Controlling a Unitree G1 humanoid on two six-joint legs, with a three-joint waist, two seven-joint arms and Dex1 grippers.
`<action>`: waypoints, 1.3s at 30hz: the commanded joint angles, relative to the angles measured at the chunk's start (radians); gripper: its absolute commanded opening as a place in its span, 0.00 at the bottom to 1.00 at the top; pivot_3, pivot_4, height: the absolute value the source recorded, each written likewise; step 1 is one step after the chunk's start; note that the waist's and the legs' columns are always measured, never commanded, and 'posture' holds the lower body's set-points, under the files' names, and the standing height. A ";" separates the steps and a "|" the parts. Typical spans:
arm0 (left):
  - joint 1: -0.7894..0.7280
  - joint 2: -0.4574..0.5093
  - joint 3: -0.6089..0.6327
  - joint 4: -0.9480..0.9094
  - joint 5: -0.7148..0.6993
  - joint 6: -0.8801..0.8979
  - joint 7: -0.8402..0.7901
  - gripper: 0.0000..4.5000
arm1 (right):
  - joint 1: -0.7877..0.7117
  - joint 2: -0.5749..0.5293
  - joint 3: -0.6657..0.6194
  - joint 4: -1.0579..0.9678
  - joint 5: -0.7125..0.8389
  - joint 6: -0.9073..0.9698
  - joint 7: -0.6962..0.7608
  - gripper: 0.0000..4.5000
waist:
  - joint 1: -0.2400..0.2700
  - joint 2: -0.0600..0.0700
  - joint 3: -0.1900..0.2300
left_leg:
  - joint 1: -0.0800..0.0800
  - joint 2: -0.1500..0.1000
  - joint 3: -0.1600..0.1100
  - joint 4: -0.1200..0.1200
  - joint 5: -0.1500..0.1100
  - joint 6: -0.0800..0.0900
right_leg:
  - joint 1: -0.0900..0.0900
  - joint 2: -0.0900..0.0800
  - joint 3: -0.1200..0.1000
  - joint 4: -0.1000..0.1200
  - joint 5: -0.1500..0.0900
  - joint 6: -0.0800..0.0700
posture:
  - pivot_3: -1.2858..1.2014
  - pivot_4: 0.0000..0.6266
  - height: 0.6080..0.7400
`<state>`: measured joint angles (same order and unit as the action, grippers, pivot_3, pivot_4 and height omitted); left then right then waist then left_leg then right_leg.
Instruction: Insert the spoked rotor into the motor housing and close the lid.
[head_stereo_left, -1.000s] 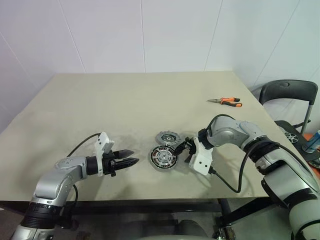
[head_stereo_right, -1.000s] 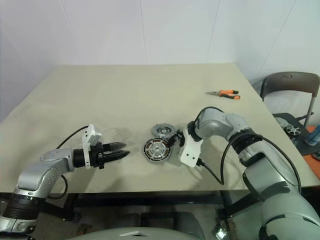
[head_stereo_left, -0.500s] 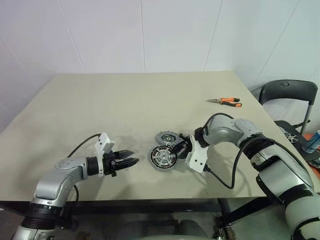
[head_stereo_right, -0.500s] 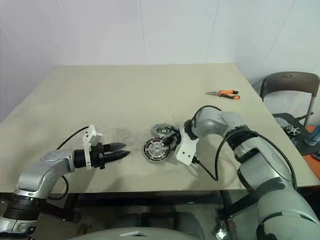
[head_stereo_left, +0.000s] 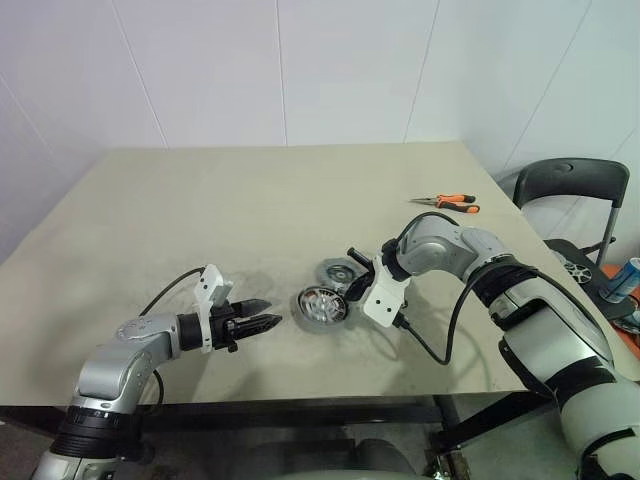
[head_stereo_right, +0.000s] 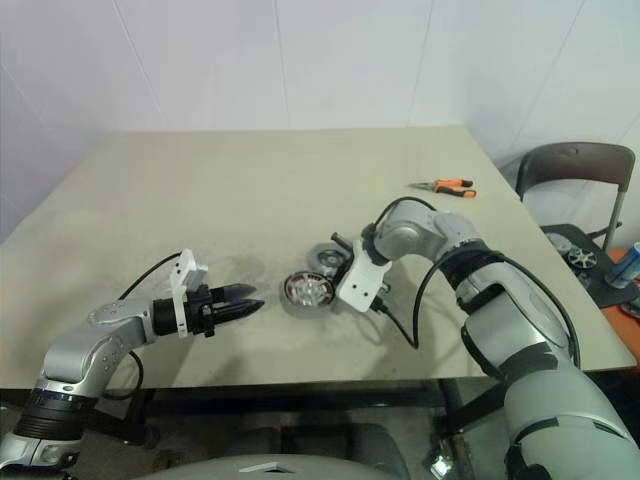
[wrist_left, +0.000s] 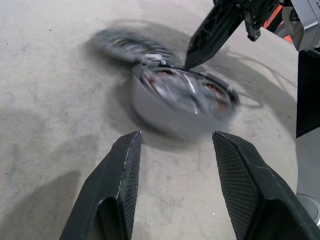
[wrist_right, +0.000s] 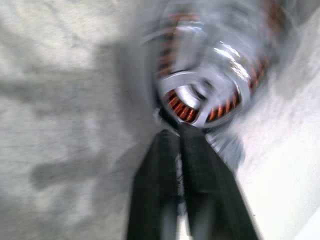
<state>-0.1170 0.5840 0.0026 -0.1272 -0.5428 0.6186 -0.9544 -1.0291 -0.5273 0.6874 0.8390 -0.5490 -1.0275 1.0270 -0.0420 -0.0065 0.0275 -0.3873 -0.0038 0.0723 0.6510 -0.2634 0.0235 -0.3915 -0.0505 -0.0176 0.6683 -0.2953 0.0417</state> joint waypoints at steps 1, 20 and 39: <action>-0.018 -0.001 0.010 -0.007 0.002 -0.018 0.002 0.54 | -0.014 -0.007 -0.014 -0.017 0.016 0.006 0.001 0.01 | 0.000 0.000 0.000 | 0.000 0.000 0.000 0.000 0.000 0.000 | 0.000 0.000 0.000 0.000 0.000 0.000 | 0.52 0.00 1.00; -0.033 -0.012 0.004 0.032 0.017 -0.034 0.005 0.54 | 0.036 -0.017 -0.064 -0.251 0.292 0.307 0.304 0.01 | 0.000 0.000 0.000 | 0.000 0.000 0.000 -0.001 0.000 0.000 | -0.001 0.000 0.000 -0.001 0.000 0.000 | 0.52 0.00 1.00; -0.061 -0.038 -0.012 0.076 0.040 -0.050 -0.003 0.54 | 0.027 -0.028 -0.083 -0.241 0.201 0.342 0.266 0.01 | -0.002 0.000 0.000 | -0.003 0.000 0.001 -0.003 -0.002 -0.003 | -0.006 0.000 0.000 -0.001 0.000 0.001 | 0.52 0.00 1.00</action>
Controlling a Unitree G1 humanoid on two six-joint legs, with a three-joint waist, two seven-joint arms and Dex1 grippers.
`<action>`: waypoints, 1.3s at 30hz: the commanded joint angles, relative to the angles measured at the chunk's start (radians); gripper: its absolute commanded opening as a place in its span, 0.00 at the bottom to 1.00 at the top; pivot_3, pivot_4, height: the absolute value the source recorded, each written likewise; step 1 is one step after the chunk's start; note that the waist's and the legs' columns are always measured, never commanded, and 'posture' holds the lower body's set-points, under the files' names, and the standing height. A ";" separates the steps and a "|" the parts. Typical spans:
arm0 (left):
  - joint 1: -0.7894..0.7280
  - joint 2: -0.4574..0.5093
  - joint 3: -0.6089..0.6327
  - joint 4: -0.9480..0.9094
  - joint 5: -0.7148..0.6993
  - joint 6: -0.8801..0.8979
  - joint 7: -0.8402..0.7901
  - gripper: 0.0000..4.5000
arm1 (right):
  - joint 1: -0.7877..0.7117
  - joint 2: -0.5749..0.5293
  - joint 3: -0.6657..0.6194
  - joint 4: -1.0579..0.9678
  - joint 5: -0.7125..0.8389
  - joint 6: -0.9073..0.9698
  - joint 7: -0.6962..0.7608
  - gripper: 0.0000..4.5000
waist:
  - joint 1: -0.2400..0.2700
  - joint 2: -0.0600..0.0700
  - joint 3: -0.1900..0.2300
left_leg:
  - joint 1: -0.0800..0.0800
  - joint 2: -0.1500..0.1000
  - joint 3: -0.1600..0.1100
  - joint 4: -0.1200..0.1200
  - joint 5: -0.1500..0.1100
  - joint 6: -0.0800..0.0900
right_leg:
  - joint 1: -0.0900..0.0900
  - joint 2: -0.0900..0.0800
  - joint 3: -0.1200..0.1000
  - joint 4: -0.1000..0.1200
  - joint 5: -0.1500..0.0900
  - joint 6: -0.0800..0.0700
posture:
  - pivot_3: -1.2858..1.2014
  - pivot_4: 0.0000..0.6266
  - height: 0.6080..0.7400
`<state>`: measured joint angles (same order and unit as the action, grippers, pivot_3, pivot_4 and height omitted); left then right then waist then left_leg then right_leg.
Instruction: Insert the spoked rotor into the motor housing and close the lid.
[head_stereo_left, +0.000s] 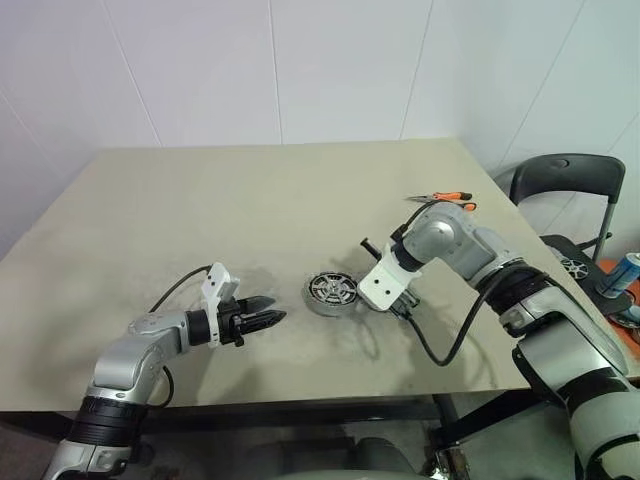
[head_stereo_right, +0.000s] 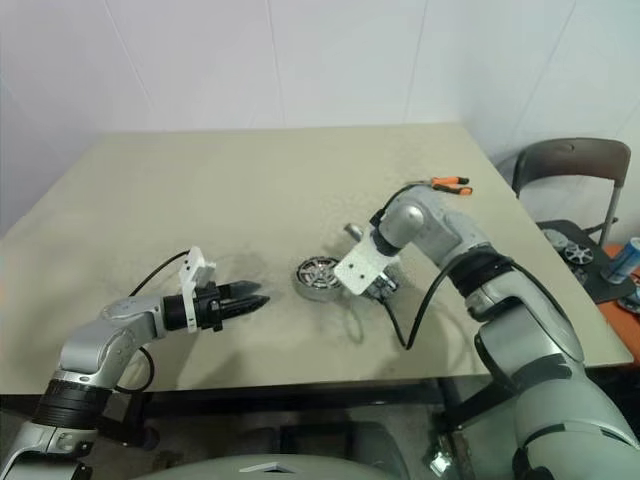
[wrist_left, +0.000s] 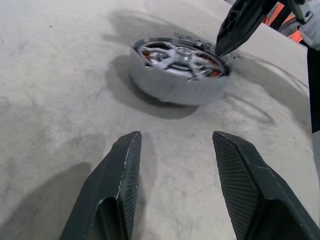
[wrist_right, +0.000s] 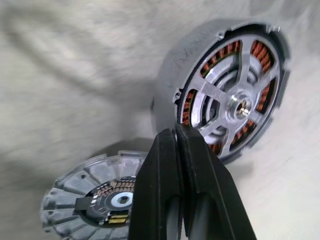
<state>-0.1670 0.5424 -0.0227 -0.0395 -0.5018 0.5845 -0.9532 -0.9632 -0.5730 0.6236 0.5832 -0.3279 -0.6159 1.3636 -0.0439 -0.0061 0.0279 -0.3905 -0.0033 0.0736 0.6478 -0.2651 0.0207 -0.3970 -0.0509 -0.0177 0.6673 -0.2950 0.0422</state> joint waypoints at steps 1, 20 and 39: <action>-0.008 0.004 0.014 -0.015 -0.001 -0.016 -0.002 0.54 | -0.042 0.025 -0.017 0.029 -0.035 -0.088 -0.094 0.01 | 0.001 0.000 0.000 | 0.000 0.000 0.000 0.000 0.000 0.000 | 0.000 0.000 0.000 0.000 0.000 0.000 | 0.52 0.00 1.00; 0.019 0.008 0.021 -0.034 -0.008 -0.011 0.003 0.54 | -0.052 0.036 -0.026 0.049 -0.022 -0.100 -0.086 0.37 | 0.001 0.000 0.000 | 0.000 0.000 0.000 0.001 0.000 0.000 | 0.001 0.000 0.000 0.000 0.000 0.000 | 0.52 0.00 1.00; 0.002 0.037 0.073 -0.126 -0.128 0.107 -0.013 0.54 | 0.357 -0.037 -0.772 -0.633 0.778 1.930 -0.265 0.37 | 0.030 -0.001 -0.001 | -0.001 0.000 0.001 -0.003 -0.001 0.001 | 0.000 -0.003 0.000 -0.004 0.000 -0.001 | 0.52 0.00 1.00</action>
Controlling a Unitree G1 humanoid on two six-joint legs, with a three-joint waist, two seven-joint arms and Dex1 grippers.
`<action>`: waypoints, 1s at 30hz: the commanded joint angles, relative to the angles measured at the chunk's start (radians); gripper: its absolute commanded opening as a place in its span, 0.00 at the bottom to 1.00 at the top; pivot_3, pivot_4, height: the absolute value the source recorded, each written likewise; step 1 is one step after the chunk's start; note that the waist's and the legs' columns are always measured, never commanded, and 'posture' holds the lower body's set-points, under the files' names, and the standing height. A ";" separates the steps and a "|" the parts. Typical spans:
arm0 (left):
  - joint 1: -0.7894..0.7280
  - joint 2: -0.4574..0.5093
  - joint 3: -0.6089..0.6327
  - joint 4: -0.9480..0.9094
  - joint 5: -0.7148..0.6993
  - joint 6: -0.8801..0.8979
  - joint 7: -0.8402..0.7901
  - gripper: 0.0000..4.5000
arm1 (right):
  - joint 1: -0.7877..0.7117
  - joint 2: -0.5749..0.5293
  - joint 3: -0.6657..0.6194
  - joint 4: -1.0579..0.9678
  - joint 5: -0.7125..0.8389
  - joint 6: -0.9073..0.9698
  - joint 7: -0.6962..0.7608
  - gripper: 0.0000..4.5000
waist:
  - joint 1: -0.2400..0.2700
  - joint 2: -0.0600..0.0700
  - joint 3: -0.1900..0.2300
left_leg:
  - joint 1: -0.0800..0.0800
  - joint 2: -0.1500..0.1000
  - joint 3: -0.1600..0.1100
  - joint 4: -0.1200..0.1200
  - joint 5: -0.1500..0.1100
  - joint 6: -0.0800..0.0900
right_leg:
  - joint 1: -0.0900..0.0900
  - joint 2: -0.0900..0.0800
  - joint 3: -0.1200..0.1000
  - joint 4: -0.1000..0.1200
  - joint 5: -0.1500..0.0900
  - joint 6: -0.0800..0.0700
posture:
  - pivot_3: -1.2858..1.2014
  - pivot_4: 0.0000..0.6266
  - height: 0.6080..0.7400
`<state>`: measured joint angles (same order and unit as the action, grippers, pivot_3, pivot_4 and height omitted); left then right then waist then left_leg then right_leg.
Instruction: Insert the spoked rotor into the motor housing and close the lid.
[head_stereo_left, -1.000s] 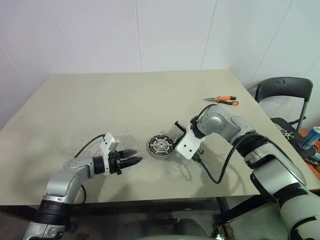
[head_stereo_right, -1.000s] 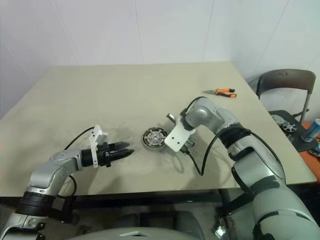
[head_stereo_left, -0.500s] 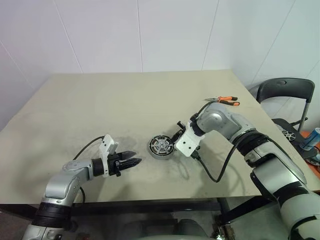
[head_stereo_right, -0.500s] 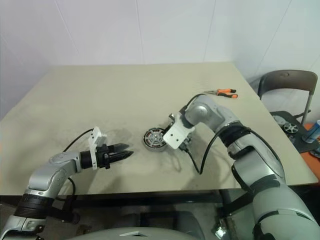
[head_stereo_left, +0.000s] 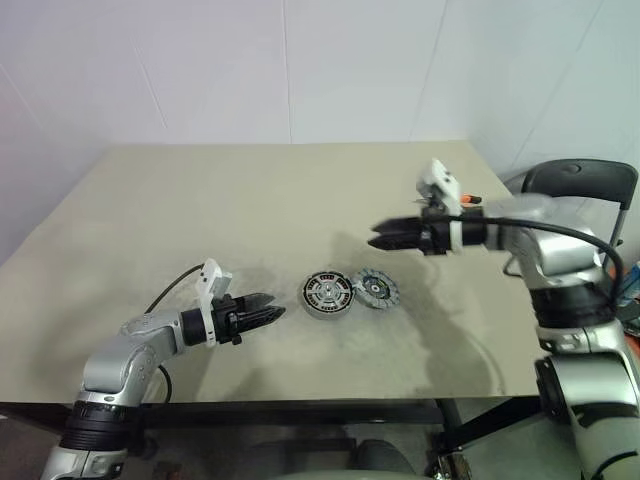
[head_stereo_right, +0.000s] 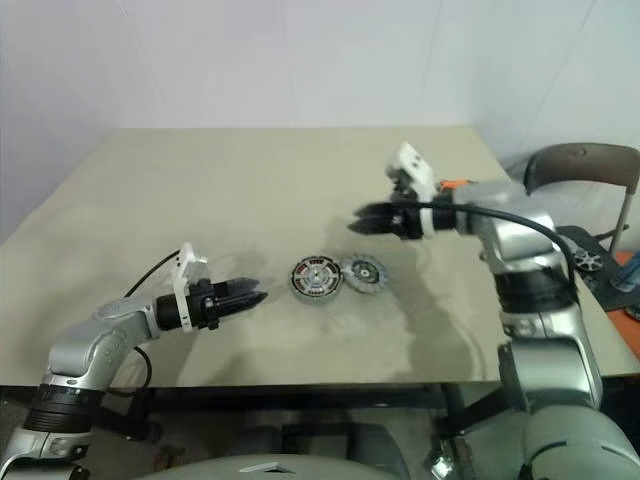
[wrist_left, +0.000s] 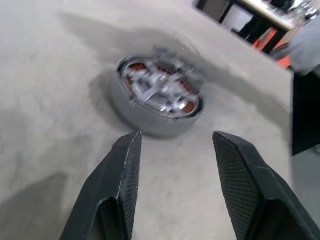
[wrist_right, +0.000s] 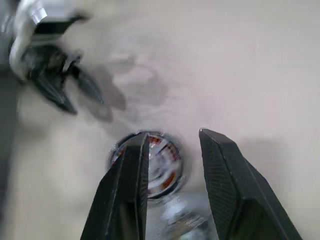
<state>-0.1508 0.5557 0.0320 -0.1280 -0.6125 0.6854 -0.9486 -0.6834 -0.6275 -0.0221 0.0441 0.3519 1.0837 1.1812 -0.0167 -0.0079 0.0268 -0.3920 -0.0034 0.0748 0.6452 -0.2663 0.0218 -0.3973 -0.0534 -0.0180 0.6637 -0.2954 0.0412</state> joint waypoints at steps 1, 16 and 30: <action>-0.018 0.030 0.013 -0.031 -0.014 0.004 -0.022 0.54 | 0.117 0.029 -0.160 -0.119 0.118 0.282 -0.114 0.37 | 0.003 0.001 0.000 | -0.001 0.000 0.001 -0.001 0.000 0.000 | -0.001 0.000 0.000 0.000 0.000 0.000 | 0.52 0.00 1.00; -0.095 0.028 -0.054 0.066 0.032 -0.019 -0.067 0.54 | 0.415 0.272 -0.403 -0.343 0.202 0.496 -0.469 0.37 | 0.000 0.003 0.001 | -0.003 0.000 0.006 0.001 0.000 0.002 | -0.006 -0.002 0.000 0.001 0.000 0.001 | 0.52 0.00 1.00; -0.055 0.033 -0.045 0.025 0.033 -0.024 -0.060 0.54 | 0.382 0.406 -0.337 -0.270 0.161 0.339 -0.702 0.37 | -0.002 0.003 0.001 | -0.004 0.000 0.006 0.001 0.001 0.004 | -0.006 -0.002 0.000 0.001 0.000 0.001 | 0.52 0.00 1.00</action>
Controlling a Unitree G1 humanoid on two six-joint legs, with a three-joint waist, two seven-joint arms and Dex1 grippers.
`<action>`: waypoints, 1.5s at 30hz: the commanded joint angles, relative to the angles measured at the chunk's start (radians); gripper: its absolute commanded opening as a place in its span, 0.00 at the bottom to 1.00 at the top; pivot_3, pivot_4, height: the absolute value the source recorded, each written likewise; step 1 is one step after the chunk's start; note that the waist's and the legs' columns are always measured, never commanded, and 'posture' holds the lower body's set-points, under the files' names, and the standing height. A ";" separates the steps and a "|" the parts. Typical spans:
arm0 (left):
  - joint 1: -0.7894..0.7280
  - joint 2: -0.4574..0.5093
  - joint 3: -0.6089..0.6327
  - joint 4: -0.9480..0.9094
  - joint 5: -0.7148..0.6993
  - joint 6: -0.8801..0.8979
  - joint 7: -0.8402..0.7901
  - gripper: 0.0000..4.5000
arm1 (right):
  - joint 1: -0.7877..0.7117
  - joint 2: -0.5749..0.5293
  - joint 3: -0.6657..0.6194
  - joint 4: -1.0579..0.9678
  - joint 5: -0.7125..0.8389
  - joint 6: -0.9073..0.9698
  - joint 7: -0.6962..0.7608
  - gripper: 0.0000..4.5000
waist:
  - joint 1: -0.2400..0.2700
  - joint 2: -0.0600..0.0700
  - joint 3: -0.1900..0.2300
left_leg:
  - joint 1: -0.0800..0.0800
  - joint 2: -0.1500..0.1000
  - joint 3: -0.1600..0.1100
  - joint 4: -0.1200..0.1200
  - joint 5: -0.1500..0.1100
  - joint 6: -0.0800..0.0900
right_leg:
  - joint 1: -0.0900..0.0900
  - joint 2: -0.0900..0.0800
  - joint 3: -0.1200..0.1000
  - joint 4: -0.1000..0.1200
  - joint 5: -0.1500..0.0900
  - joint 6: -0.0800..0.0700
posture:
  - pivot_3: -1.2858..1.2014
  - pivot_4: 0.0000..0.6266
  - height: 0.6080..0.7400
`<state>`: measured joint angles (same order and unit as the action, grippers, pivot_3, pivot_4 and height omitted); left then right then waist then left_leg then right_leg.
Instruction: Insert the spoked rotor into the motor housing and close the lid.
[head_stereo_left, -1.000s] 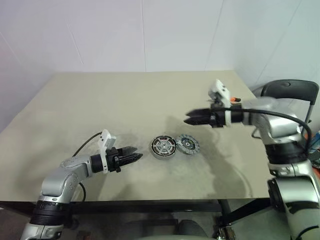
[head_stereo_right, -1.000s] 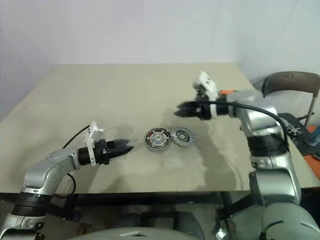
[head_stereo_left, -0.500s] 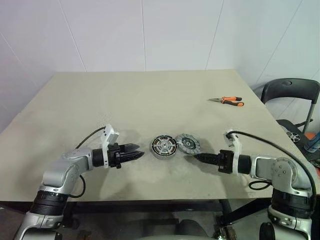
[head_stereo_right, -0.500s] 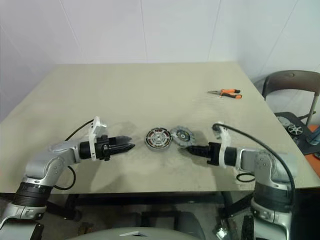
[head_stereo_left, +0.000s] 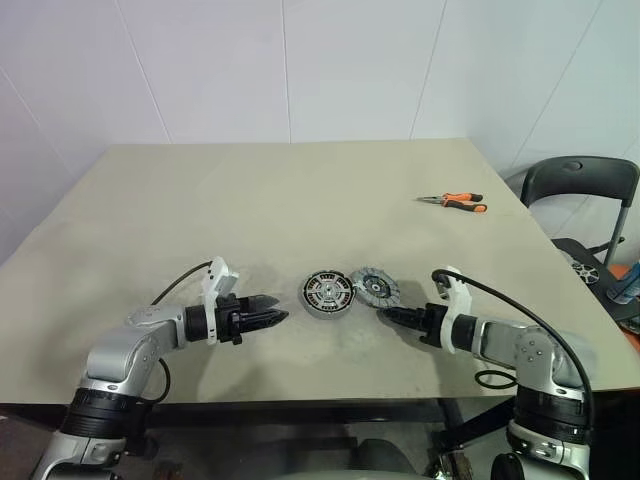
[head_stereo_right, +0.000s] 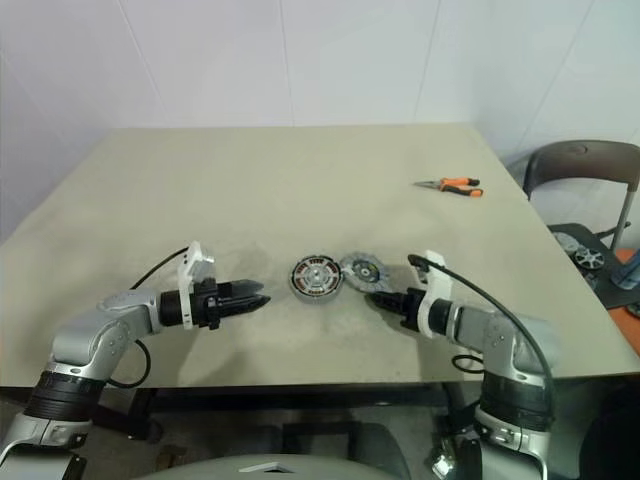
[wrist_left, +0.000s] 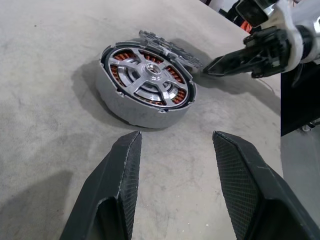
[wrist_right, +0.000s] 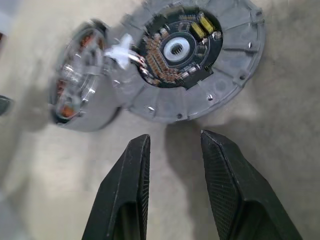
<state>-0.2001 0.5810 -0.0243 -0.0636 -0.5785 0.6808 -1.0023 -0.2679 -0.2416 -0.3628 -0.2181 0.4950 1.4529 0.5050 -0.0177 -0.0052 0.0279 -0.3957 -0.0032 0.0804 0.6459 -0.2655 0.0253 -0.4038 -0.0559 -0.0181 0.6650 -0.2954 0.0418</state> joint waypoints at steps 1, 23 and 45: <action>-0.005 0.007 0.011 -0.041 0.000 -0.019 -0.005 0.54 | -0.033 0.020 0.016 -0.010 0.018 -0.040 -0.029 0.37 | -0.001 0.000 0.000 | 0.000 0.000 0.000 0.000 0.000 0.000 | 0.000 0.000 0.000 0.000 0.000 0.000 | 0.52 0.00 1.00; -0.025 0.006 -0.007 0.027 0.041 -0.047 -0.018 0.54 | 0.056 0.075 -0.270 0.034 0.220 0.061 -0.069 0.37 | 0.000 0.000 0.000 | 0.000 0.000 0.000 0.000 0.000 0.001 | 0.000 0.000 0.000 0.000 0.000 0.000 | 0.52 0.00 1.00; -0.042 0.007 -0.003 0.050 0.070 -0.048 -0.039 0.54 | 0.062 0.250 -0.211 0.066 0.231 -0.091 -0.310 0.93 | -0.030 -0.006 -0.003 | 0.005 0.002 0.002 -0.001 -0.001 -0.002 | 0.003 0.000 0.000 0.000 0.000 0.000 | 0.52 0.00 1.00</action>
<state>-0.2307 0.5856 -0.0284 -0.0012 -0.5098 0.6444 -1.0394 -0.2074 -0.0040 -0.5981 -0.2027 0.7684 1.3809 0.2461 -0.0476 -0.0109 0.0245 -0.3903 -0.0014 0.0822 0.6452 -0.2669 0.0235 -0.4005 -0.0561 -0.0182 0.6646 -0.2953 0.0423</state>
